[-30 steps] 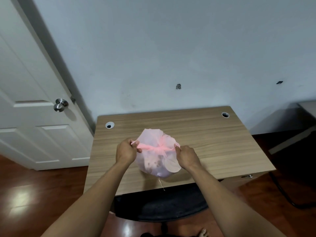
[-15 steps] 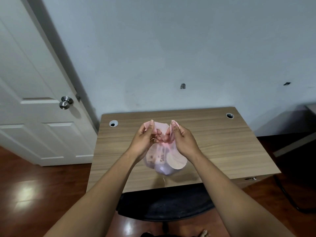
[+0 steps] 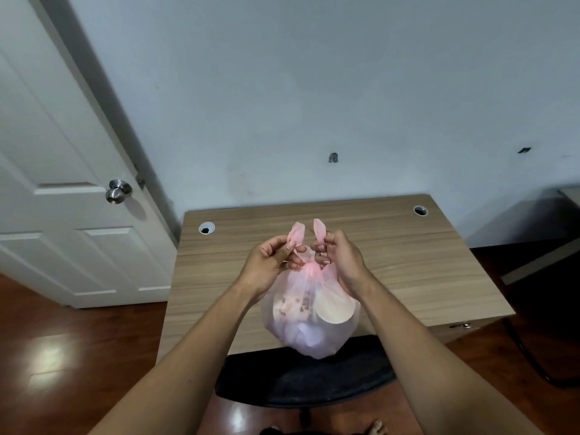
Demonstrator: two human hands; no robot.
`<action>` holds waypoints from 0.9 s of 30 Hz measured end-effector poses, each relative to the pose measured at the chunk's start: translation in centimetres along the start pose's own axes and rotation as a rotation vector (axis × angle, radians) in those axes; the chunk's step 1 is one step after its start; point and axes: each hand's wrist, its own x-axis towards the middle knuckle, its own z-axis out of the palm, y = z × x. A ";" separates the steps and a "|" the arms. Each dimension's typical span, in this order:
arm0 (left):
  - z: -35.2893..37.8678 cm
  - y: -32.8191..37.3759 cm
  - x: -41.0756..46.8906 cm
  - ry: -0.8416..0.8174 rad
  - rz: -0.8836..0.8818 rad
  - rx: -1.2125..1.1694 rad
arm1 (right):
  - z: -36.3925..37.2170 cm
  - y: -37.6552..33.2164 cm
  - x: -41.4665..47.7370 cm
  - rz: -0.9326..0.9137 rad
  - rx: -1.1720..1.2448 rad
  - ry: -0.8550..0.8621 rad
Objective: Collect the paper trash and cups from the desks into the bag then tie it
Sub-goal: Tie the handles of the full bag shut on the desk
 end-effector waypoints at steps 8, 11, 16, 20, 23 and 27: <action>-0.3 0.2 -0.2 -0.001 -0.002 -0.052 | -1.1 1.1 -0.6 -0.156 -0.314 -0.011; -0.3 0.5 -0.3 -0.038 0.010 -0.054 | -1.5 1.1 -0.4 -0.134 -0.283 0.052; -0.2 0.7 -0.6 -0.121 0.028 0.053 | -1.4 0.9 -0.4 -0.137 -0.213 0.092; 0.2 1.0 -0.8 -0.161 0.002 0.126 | -0.9 1.0 -0.6 -0.092 -0.287 -0.015; 0.2 1.2 -1.1 -0.155 -0.006 0.201 | -0.9 1.0 -0.7 -0.084 -0.336 -0.123; -0.2 1.2 -1.2 -0.077 -0.009 0.251 | -0.8 0.0 -1.6 -0.081 -0.423 -0.232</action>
